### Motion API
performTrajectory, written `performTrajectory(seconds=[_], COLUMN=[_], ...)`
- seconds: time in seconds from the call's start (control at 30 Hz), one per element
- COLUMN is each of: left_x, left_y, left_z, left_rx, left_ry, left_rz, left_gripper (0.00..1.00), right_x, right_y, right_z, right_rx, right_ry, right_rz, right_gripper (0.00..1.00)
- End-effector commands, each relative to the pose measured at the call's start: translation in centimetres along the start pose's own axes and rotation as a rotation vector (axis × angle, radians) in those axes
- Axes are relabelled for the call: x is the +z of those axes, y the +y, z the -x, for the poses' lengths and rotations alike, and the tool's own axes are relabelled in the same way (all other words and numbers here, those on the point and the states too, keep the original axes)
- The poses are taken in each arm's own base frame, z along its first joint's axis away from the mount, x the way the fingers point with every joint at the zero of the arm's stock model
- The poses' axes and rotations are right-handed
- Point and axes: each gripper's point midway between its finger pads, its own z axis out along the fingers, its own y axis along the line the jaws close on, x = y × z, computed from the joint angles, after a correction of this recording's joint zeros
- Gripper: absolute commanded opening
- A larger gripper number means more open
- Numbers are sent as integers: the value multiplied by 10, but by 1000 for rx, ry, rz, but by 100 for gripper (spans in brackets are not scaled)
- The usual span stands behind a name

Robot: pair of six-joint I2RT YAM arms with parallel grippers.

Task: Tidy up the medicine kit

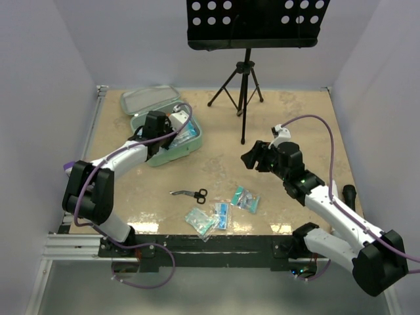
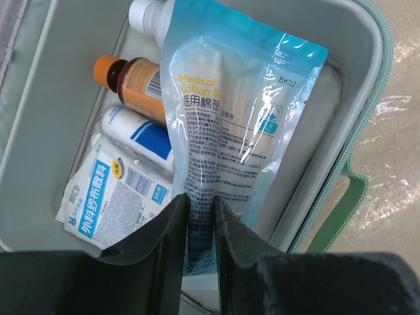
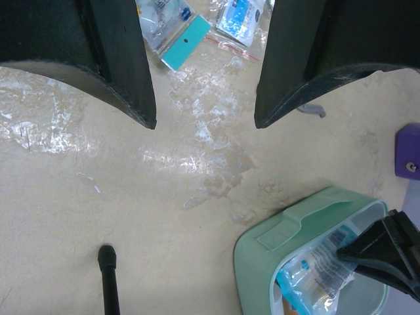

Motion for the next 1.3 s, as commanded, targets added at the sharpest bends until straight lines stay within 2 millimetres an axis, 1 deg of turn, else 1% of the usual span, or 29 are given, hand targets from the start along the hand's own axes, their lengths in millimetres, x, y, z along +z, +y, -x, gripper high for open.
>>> performTrajectory(seconds=[0.0, 0.1, 0.17, 0.23, 0.27, 0.33, 0.4, 0.43, 0.47, 0.6, 0.67, 0.73, 0.77, 0.8, 0.83, 0.87, 0.9, 0.93, 1.03, 1.07, 1.17, 1.23, 1.27], left_x=[-3, 1, 4, 6, 6, 6, 3, 1, -2, -20, -28, -36, -40, -44, -48, -53, -57, -63, -74, -75, -68, -60, -57], left_y=[7, 0, -7, -13, -16, -17, -16, -15, -9, 4, 8, 8, 7, 6, 3, -2, -7, -19, -52, -59, -59, -55, -51], left_z=[13, 9, 6, 5, 6, 5, 8, 12, 15, 40, 48, 53, 53, 55, 55, 58, 58, 63, 66, 66, 59, 52, 52], left_rx=[12, 21, 28, 35, 40, 43, 35, 29, 22, -21, -57, -102, -127, -156, -189, -214, -237, -244, -246, -252, -291, -287, -289], left_ry=[-47, -24, -11, -1, 1, 9, -3, -16, -18, -86, -106, -121, -118, -125, -129, -145, -156, -174, -187, -177, -111, -66, -66], left_rz=[30, -1, -24, -43, -45, -37, -29, -25, 9, 53, 69, 72, 71, 66, 54, 41, 30, 14, -11, -8, 19, 37, 51], left_gripper=[28, 30, 34, 39, 44, 51, 54, 55, 56, 57, 58, 60, 64, 64, 65, 75, 90, 100, 100, 100, 100, 100, 100], right_x=[-2, -3, -3, -4, -4, -4, -4, -4, -4, -2, -2, -1, -1, 0, 0, 0, 0, 0, 1, 2, 3, 3, 2], right_y=[7, 8, 9, 9, 9, 9, 9, 9, 10, 8, 8, 7, 6, 10, 9, 9, 9, 7, 6, 5, 4, 3, 4], right_z=[5, 6, 7, 7, 7, 7, 8, 7, 8, 5, 5, 4, 3, 9, 9, 9, 10, 9, 9, 9, 9, 9, 11], right_rx=[-24, -24, -23, -26, -26, -26, -26, -28, -28, -27, -26, -27, -27, -28, -28, -28, -32, -32, -29, -30, -22, -21, -16], right_ry=[-19, -23, -25, -26, -27, -27, -28, -27, -28, -19, -19, -16, -13, -36, -36, -36, -39, -38, -40, -41, -41, -41, -46], right_rz=[39, 42, 43, 45, 47, 47, 48, 47, 48, 43, 43, 39, 38, 49, 47, 46, 44, 38, 31, 27, 20, 17, 18], right_gripper=[66, 66, 67, 67, 67, 67, 67, 67, 67, 67, 67, 68, 68, 68, 68, 68, 68, 68, 68, 68, 68, 68, 68])
